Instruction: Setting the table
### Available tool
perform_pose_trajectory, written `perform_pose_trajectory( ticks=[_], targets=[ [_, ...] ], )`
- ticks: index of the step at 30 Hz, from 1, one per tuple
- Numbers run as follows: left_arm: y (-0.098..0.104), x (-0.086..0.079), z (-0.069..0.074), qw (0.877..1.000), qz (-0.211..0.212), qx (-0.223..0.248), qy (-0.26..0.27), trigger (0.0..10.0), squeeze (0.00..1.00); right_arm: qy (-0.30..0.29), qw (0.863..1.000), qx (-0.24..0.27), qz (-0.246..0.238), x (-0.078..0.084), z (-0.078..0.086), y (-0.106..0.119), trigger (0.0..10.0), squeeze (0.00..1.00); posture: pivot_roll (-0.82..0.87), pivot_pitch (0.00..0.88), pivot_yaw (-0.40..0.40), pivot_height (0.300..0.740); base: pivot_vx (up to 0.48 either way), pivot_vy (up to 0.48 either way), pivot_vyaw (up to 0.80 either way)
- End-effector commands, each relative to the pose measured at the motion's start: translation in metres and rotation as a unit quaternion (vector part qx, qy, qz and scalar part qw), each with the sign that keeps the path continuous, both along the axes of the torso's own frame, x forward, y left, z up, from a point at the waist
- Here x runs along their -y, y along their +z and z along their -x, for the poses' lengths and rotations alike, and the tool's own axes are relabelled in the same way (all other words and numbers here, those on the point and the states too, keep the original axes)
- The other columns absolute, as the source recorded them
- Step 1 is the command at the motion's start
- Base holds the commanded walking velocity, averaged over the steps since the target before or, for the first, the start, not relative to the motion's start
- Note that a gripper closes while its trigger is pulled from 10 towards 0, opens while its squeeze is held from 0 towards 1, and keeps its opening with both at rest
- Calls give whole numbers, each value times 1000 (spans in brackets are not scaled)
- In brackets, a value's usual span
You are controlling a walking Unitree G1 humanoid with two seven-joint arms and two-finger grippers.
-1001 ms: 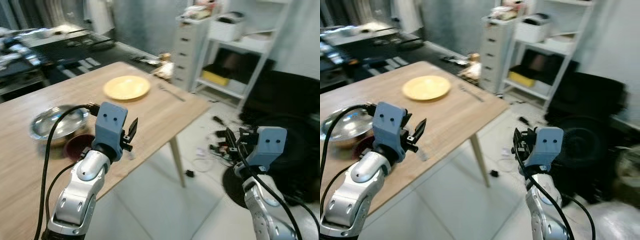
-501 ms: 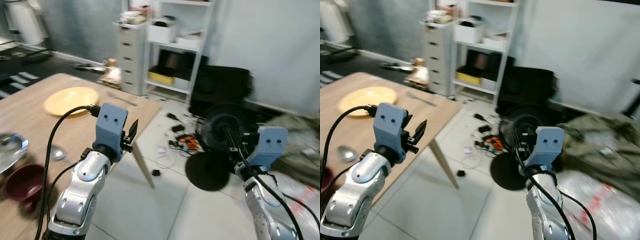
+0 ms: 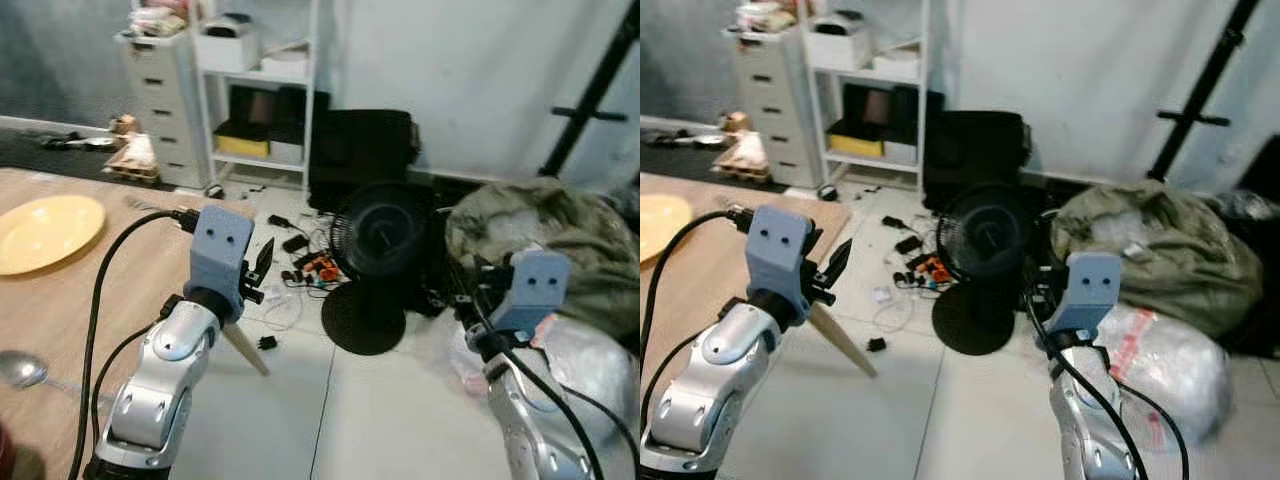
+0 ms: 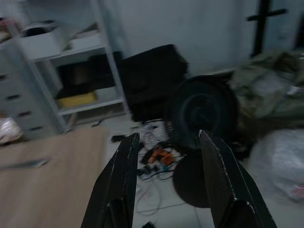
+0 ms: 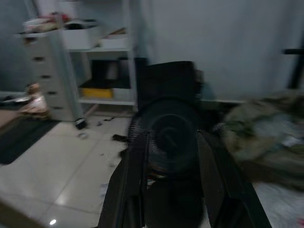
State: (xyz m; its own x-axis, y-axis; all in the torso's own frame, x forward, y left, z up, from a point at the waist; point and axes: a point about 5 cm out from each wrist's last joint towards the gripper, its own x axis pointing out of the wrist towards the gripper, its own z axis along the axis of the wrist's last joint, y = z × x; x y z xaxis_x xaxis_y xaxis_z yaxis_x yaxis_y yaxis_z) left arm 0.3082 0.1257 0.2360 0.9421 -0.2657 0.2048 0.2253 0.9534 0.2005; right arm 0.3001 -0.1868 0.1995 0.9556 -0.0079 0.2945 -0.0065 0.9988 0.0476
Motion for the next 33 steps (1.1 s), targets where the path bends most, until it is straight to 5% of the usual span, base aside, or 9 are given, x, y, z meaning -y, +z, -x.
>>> perform_pose_trajectory(
  ticks=[1,22,33],
  targets=[
    [-3,1,0,1000,-3,-2,-3,10000,0,-5,1000,-7,-3,3,1,-3,10000,0,31,93,88,740,0,0,-781],
    [-7,2,-1,1000,-3,-9,-5,10000,0,-3,1000,-7,-1,3,1,-4,10000,0,24,85,90,740,0,0,-781],
    [-92,-19,10,988,-22,-146,45,10000,0,62,991,-117,7,-15,2,-66,10000,0,40,88,78,740,0,0,-781]
  ],
)
